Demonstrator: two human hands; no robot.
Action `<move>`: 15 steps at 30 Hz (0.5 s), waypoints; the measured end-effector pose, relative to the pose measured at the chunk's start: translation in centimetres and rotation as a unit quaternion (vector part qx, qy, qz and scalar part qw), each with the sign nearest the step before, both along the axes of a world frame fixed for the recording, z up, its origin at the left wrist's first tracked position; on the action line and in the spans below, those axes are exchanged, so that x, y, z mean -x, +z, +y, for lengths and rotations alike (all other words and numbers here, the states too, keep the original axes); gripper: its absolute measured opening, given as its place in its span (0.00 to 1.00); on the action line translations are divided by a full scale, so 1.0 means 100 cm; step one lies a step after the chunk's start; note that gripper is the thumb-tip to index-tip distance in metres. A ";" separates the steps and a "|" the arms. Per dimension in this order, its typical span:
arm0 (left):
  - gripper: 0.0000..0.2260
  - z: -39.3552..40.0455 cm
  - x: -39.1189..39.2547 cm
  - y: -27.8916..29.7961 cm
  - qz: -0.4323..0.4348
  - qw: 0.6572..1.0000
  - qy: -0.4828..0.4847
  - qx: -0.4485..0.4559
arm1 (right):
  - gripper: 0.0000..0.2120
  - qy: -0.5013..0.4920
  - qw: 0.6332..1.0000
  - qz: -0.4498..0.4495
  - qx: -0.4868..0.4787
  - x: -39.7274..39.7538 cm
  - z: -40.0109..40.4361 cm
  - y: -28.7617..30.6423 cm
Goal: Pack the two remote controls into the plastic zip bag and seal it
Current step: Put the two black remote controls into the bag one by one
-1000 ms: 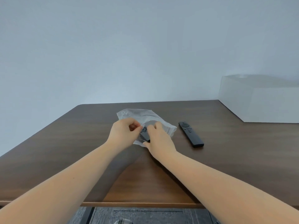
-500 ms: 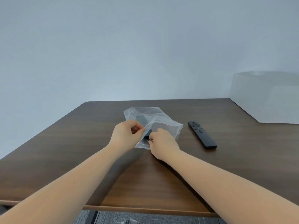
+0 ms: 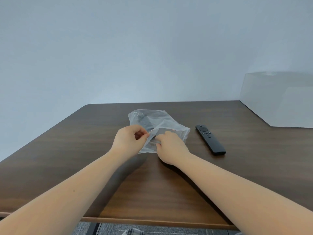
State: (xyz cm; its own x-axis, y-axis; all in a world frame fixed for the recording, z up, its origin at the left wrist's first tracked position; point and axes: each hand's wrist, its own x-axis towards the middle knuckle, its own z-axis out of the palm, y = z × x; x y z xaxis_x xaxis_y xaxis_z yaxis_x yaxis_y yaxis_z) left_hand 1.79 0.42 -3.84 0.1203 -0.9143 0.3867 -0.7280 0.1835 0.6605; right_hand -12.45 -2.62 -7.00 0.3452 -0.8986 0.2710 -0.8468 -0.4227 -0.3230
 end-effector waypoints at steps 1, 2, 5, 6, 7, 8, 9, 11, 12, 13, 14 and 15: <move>0.03 -0.001 0.001 0.000 -0.006 1.000 0.003 0.004 | 0.11 0.002 1.000 -0.023 0.021 0.009 0.006 0.001; 0.04 -0.001 0.003 0.000 -0.014 1.000 0.006 0.007 | 0.11 -0.004 0.998 -0.046 0.052 0.019 0.011 0.002; 0.04 -0.004 0.008 -0.002 -0.044 0.999 0.006 0.010 | 0.08 -0.058 0.978 -0.085 0.183 0.053 0.021 0.006; 0.04 -0.004 0.009 -0.003 -0.052 0.999 0.006 0.012 | 0.06 -0.087 0.973 -0.081 0.197 0.064 0.021 0.007; 0.04 -0.005 0.011 -0.003 -0.057 0.998 0.008 0.013 | 0.07 -0.126 0.974 -0.058 0.179 0.074 0.021 0.007; 0.05 -0.005 0.012 -0.003 -0.057 0.998 0.012 0.013 | 0.12 -0.168 0.977 -0.022 0.132 0.082 0.019 0.006; 0.04 -0.005 0.013 -0.004 -0.056 0.998 0.015 0.011 | 0.16 -0.203 0.976 0.014 0.076 0.090 0.017 0.003; 0.04 -0.005 0.014 -0.003 -0.059 0.998 0.019 0.007 | 0.21 -0.251 0.966 0.057 0.001 0.102 0.015 -0.001; 0.03 -0.005 0.015 -0.003 -0.061 0.998 0.017 0.005 | 0.22 -0.268 0.961 0.064 -0.015 0.105 0.014 -0.003; 0.03 -0.006 0.015 -0.002 -0.066 0.998 0.012 0.001 | 0.21 -0.279 0.958 0.065 -0.020 0.107 0.013 -0.004; 0.03 -0.005 0.015 -0.001 -0.071 0.997 0.006 -0.002 | 0.20 -0.283 0.957 0.064 -0.016 0.108 0.012 -0.004; 0.02 -0.005 0.015 -0.001 -0.076 0.997 -0.001 -0.004 | 0.18 -0.281 0.958 0.062 -0.008 0.108 0.011 -0.004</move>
State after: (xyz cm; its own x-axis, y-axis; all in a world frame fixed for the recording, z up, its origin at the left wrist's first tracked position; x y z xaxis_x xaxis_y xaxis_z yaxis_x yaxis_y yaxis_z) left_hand 0.24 -0.10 -3.92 0.0600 -0.9175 0.3931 -0.8192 0.1798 0.5447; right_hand -23.23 -1.50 -7.41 -0.1648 -0.9558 0.2434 -0.9714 0.1145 -0.2081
